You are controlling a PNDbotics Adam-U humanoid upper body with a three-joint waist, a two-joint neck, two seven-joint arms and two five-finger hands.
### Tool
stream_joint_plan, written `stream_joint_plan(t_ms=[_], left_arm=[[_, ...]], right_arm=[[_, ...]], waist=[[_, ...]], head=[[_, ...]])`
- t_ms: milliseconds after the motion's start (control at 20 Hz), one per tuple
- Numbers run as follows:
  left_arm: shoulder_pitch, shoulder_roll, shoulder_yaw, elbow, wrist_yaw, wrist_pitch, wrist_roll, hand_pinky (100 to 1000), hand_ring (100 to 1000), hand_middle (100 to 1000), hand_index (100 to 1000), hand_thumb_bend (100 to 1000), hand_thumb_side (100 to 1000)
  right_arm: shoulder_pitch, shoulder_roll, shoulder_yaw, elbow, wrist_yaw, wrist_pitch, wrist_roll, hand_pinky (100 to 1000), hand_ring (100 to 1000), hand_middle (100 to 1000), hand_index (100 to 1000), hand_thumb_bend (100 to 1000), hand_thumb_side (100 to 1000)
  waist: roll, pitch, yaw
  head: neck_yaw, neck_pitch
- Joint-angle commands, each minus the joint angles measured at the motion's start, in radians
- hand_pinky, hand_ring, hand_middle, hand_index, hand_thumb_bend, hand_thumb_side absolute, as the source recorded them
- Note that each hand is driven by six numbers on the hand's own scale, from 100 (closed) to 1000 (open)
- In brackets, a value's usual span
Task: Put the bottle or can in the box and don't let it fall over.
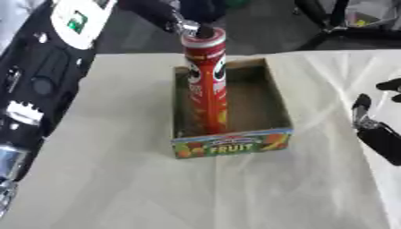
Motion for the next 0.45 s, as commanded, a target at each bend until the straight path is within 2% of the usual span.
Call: stream_joint_plan(t_ms=[50,250,450], left_arm=[[-0.011,0.066,0.031,-0.026,0.013,0.021,0.018,941,955,849,856,360,708],[0.026,0.134,0.053,-0.027,0.019,0.052,0.062,907,942,848,856,285,733],[0.064,0.186,0.065,-0.025,0.035,0.07,0.084,863,923,895,880,207,780]], right_arm=[[-0.001,-0.021,-0.016,-0.023,0.001,0.006,-0.002,637,706,774,757,100,681],[0.008,-0.026,-0.026,-0.023,0.003,0.01,-0.005,639,709,776,760,100,681],[0.012,-0.028,-0.034,-0.023,0.001,0.011,-0.008,639,712,776,762,100,677]], waist=[[-0.007,-0.029,0.007],[-0.014,-0.037,0.022],[-0.027,-0.048,0.031]], head=[[-0.004,0.006],[-0.015,0.01],[-0.027,0.011]])
